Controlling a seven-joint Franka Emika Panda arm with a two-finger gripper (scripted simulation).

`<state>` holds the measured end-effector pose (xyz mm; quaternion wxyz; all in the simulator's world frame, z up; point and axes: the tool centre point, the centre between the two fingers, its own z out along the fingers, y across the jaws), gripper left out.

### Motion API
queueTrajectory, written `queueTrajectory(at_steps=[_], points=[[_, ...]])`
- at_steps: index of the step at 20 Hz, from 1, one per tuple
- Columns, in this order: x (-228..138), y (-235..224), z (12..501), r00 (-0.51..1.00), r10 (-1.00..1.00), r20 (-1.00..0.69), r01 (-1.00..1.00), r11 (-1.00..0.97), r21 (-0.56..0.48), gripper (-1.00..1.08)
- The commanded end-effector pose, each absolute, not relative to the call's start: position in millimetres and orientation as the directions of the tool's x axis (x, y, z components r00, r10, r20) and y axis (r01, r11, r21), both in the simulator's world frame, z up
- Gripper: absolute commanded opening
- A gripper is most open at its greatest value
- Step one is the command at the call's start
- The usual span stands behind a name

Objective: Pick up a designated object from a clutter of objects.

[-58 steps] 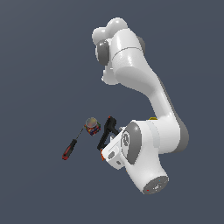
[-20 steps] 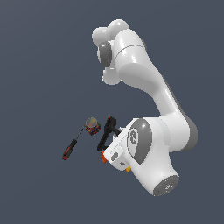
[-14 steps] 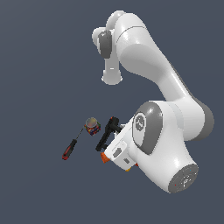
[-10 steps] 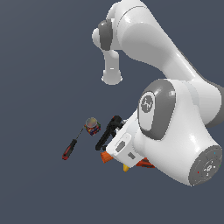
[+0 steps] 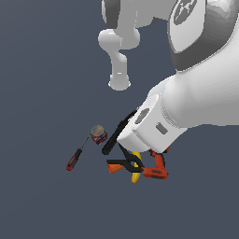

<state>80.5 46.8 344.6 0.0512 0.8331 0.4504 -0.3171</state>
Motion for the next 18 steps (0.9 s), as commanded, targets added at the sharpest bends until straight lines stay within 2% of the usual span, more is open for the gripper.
queueTrajectory(at_steps=[1,9,18], points=[[78.1,48.6,372.7,0.412,0.726,-0.551,0.800,-0.578,-0.163,-1.00],[68.0,52.6,431.6,0.446,0.743,-0.499,0.830,-0.552,-0.082,-1.00],[62.4,53.8,454.0,0.457,0.751,-0.477,0.838,-0.543,-0.051,-1.00]])
